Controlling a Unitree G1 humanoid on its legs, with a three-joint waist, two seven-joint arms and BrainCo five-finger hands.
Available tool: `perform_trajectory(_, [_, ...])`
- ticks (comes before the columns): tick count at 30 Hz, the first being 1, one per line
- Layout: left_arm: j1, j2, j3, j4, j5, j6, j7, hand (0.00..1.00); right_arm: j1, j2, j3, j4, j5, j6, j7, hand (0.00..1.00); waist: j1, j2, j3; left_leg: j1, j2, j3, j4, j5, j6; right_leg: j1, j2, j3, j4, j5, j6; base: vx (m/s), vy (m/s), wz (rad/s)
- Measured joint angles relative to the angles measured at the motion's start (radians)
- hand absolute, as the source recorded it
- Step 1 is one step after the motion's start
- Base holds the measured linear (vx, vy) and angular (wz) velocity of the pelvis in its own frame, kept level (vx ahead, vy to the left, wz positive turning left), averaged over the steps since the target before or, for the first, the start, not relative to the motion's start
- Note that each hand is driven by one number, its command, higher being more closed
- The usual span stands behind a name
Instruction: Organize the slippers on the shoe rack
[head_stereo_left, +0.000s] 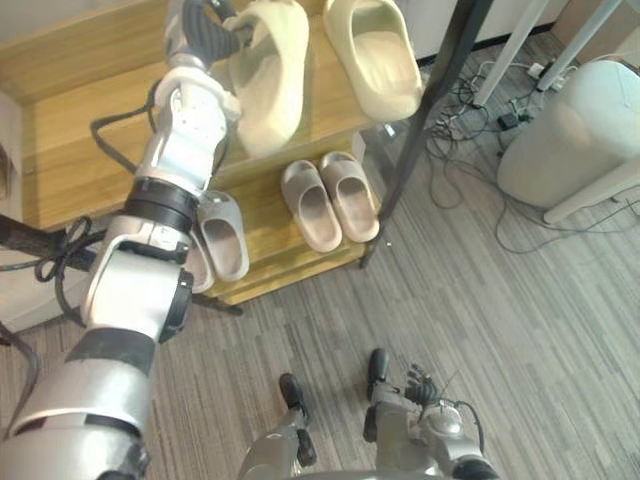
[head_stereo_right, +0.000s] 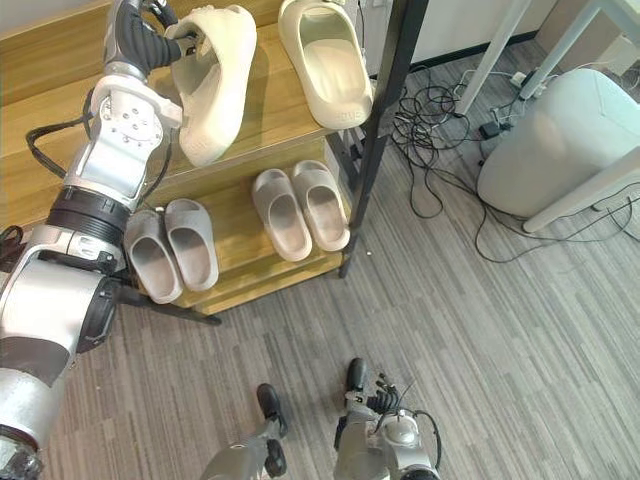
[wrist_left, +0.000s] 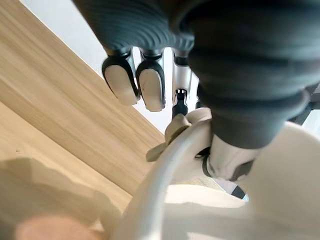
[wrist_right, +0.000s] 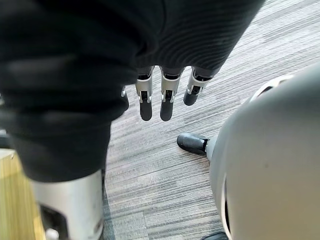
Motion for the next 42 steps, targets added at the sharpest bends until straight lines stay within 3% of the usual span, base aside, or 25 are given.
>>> perform_trajectory(3, [-0.01, 0.0, 0.0, 0.01, 0.0, 0.005, 0.001, 1.0, -0.001, -0.001, -0.008, 0.0, 0.0, 0.0, -0.003, 0.0, -0.002, 0.002, 0.001, 0.0, -0.003, 0.02, 0.0, -0.006, 0.007, -0.013, -0.004, 0.021, 0.0, 0.004, 0.003, -0.01, 0.093, -0.16])
perform_trajectory(4, [-0.013, -0.001, 0.0, 0.01, 0.0, 0.005, 0.001, 0.0, -0.003, -0.001, -0.014, 0.0, 0.001, 0.0, -0.006, 0.0, -0.004, 0.004, 0.002, -0.002, -0.005, 0.021, 0.0, -0.006, 0.008, -0.015, -0.006, 0.022, 0.0, 0.004, 0.003, -0.01, 0.097, -0.14])
perform_trajectory(10, [-0.025, -0.016, 0.0, 0.01, 0.0, 0.005, 0.002, 0.0, -0.003, -0.002, -0.03, 0.002, 0.02, -0.001, -0.016, 0.0, -0.02, 0.011, 0.004, -0.001, -0.012, 0.022, 0.0, -0.009, 0.01, -0.016, -0.008, 0.025, 0.0, 0.006, 0.005, 0.0, 0.097, -0.02])
perform_trajectory(23, [-0.045, -0.034, 0.005, 0.016, -0.001, 0.006, 0.021, 0.0, -0.003, -0.013, -0.031, 0.003, 0.022, -0.018, -0.015, 0.0, -0.023, 0.025, 0.012, 0.004, -0.02, 0.016, 0.0, -0.01, 0.013, -0.008, -0.016, 0.018, 0.0, 0.006, 0.006, 0.0, 0.091, 0.02])
perform_trajectory(33, [-0.045, -0.097, 0.031, 0.023, -0.056, 0.004, 0.024, 0.0, -0.001, -0.016, -0.03, 0.014, 0.022, -0.017, -0.015, 0.0, -0.023, 0.032, 0.017, 0.028, -0.027, -0.008, 0.0, -0.01, 0.02, 0.03, -0.031, 0.001, 0.0, -0.002, 0.011, 0.0, 0.092, 0.07])
perform_trajectory(42, [0.081, -0.169, 0.03, -0.22, -0.124, -0.017, 0.041, 0.0, -0.003, -0.018, -0.028, 0.029, 0.021, -0.007, -0.014, 0.0, -0.011, 0.044, 0.018, 0.07, -0.034, -0.047, 0.0, -0.011, 0.021, 0.097, -0.042, -0.042, 0.0, -0.013, 0.024, 0.02, 0.074, 0.13])
